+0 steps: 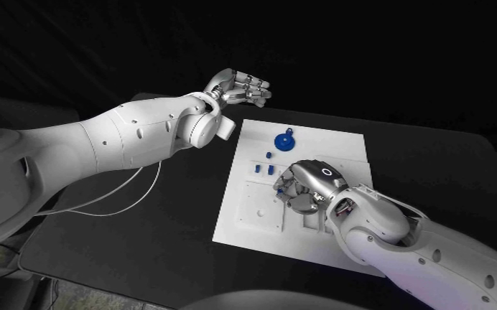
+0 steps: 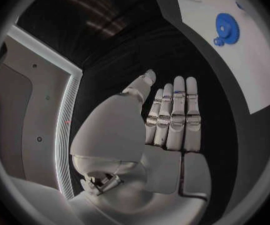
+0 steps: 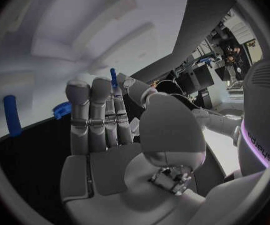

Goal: Assemble the parts on the task board

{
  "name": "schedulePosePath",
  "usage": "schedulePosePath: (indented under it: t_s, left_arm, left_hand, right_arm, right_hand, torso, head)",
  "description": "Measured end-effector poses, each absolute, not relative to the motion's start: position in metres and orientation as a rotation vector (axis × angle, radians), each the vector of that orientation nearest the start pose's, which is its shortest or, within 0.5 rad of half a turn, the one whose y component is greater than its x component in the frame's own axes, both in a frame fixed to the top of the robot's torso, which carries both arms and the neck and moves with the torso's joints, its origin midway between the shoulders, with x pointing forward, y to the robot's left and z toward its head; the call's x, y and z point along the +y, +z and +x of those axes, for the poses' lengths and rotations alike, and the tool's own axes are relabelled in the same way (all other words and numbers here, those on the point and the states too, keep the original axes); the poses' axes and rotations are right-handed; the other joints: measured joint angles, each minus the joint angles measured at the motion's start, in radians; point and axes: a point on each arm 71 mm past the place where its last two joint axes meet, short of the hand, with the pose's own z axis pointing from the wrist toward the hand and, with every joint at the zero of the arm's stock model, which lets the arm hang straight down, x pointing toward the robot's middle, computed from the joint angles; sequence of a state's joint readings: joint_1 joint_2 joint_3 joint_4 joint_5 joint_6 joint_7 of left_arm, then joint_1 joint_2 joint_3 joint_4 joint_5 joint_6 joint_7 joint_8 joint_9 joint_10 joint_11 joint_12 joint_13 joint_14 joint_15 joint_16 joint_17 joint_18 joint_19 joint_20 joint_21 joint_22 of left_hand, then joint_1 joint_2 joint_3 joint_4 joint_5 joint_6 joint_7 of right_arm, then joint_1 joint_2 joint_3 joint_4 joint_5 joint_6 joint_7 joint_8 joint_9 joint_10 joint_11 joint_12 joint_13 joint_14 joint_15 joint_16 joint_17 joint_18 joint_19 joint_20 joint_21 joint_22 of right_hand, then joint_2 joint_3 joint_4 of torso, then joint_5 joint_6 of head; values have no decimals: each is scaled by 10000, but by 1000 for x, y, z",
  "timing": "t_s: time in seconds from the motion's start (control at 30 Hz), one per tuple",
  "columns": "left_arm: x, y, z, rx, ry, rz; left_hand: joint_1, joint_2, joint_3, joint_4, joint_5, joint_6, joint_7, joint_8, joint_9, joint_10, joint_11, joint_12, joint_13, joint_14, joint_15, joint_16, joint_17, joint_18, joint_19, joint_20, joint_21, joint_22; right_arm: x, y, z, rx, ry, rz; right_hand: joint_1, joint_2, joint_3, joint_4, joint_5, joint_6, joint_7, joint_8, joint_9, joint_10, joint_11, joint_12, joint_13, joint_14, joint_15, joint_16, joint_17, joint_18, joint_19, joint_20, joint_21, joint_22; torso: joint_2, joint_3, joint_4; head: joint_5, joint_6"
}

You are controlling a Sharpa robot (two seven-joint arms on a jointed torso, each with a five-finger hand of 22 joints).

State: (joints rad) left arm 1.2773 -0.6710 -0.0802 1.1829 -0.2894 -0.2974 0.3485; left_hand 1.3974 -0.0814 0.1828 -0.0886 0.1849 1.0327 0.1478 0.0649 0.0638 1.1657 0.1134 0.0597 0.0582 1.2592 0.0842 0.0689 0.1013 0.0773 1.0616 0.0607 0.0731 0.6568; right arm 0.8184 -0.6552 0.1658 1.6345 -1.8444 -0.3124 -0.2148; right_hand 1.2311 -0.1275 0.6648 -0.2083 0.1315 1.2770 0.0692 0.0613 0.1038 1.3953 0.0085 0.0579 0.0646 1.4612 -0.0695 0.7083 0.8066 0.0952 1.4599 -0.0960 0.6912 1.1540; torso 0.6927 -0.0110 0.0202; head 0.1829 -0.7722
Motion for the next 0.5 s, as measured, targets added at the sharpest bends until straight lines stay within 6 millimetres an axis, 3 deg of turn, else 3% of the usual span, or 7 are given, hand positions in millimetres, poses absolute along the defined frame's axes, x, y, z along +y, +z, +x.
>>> schedulePosePath:
  t_s: [0.5]
  left_arm:
    - [219, -168, 556, 14502, -12997, -7893]
  left_hand:
    - [0, 0, 0, 0, 0, -3, 3, 0, 0, 1, 1, 0, 0, 0, 0, 0, -1, 0, 0, 0, 0, 1]
  right_arm:
    - [-80, -258, 400, 16441, 7930, -3278]
  right_hand:
    - [11, 11, -13, -14, -10, -1, 1, -6, -6, -2, 1, -2, 8, 1, 1, -2, -9, 0, -1, 1, -60, 51]
  torso:
    - [-4, -5, 11]
  head:
    - [157, -122]
